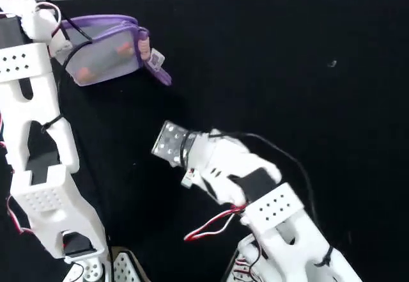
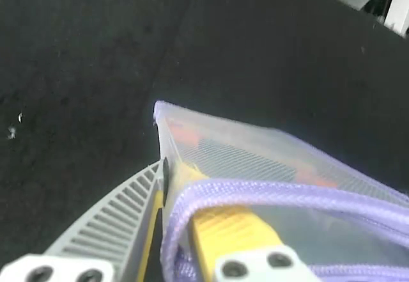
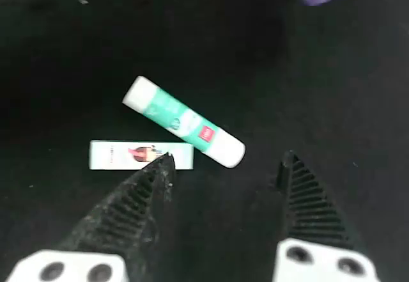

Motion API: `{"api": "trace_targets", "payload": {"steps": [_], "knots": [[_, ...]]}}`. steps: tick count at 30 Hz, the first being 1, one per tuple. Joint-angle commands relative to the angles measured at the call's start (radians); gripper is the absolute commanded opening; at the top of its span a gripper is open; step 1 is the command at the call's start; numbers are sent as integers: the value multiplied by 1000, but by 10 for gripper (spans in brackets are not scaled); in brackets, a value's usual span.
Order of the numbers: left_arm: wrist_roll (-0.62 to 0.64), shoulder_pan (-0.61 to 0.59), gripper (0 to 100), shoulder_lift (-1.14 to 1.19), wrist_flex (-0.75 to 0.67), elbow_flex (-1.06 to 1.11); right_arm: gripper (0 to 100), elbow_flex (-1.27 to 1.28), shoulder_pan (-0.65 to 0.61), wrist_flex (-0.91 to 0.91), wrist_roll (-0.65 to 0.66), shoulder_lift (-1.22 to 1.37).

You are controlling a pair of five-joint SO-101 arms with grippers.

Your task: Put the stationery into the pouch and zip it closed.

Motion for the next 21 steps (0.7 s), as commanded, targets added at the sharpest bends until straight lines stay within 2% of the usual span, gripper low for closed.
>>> {"api": "trace_targets", "payload": {"steps": [1,7,11,15,21], "knots": [[-17,-41,28,18,-44,-53,253,-2,-34,-57,17,56],[-17,-41,28,40,-43,-53,253,-68,-38,-233,18,344],[-17,-41,28,38,-41,-53,253,-177,-72,-269,43,518],[-17,-41,28,35,-40,-53,253,-292,-98,-236,66,644],[-17,-38,28,34,-40,-53,253,-470,-98,-60,68,794]]}}
